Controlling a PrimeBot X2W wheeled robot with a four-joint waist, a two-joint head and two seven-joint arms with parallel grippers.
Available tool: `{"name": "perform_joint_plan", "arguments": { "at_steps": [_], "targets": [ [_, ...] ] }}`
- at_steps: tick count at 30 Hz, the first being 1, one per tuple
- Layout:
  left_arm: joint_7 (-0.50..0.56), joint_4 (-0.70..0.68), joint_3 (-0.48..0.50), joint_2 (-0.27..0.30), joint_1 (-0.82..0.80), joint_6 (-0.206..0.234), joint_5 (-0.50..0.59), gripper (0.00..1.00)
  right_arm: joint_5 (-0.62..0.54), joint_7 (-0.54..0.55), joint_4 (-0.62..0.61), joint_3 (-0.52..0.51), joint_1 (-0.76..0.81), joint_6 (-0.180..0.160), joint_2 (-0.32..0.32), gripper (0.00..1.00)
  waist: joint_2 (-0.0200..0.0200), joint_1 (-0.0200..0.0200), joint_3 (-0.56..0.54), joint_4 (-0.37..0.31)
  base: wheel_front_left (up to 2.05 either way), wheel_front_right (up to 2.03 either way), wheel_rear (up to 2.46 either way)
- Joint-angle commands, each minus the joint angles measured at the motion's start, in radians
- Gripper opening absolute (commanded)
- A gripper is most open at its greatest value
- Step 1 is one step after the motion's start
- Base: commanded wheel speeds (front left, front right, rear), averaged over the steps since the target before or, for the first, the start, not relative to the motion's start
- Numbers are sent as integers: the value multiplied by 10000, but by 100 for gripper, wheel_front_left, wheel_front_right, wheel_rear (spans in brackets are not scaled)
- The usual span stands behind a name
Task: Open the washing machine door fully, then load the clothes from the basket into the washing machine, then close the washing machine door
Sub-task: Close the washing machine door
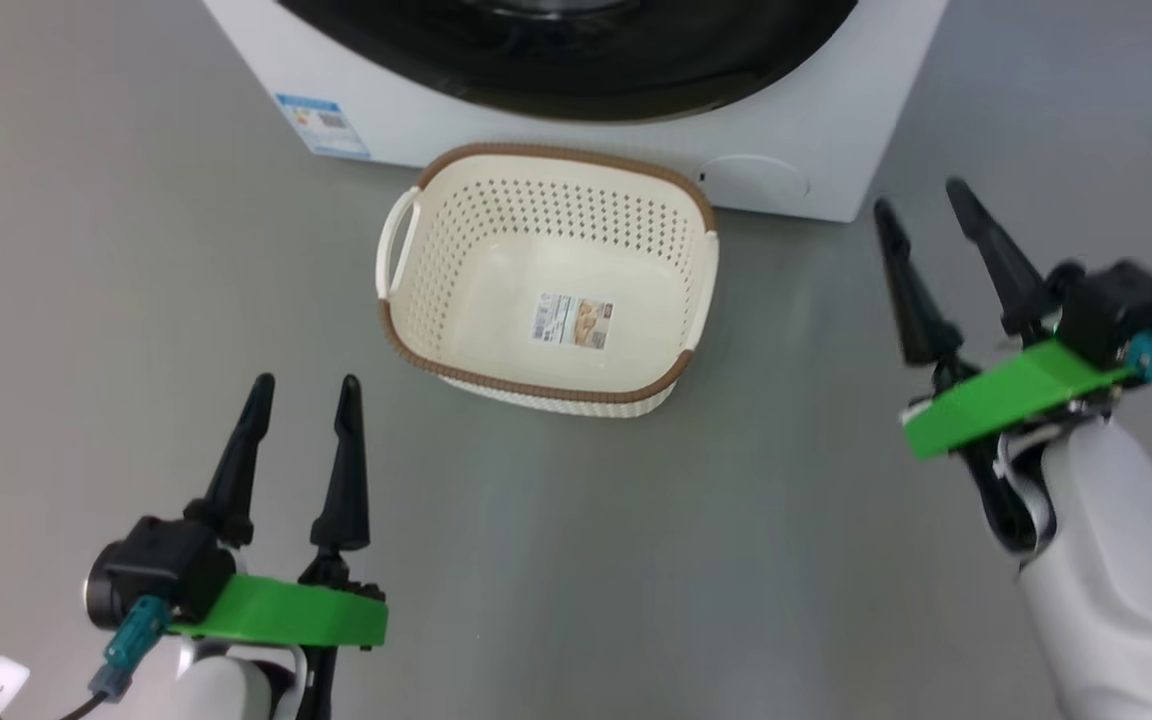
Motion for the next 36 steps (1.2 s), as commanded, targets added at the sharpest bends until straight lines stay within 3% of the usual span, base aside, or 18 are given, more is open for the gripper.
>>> {"name": "perform_joint_plan", "arguments": {
  "at_steps": [1,24,36],
  "targets": [
    [-80,-130,465,242,161,-69,125,100,-201,-47,-530,17,493,-25,209,100,0,0,-470,-393,0,0,0],
    [107,85,599,701,1824,-156,237,100,-1130,588,-3144,-2103,5320,-25,1368,100,0,0,-2779,-1772,0,0,0],
    [499,-245,597,924,2479,-49,80,100,-1281,1362,-4499,-1976,6752,-25,1622,100,0,0,-3563,-2228,0,0,0]
  ]
}}
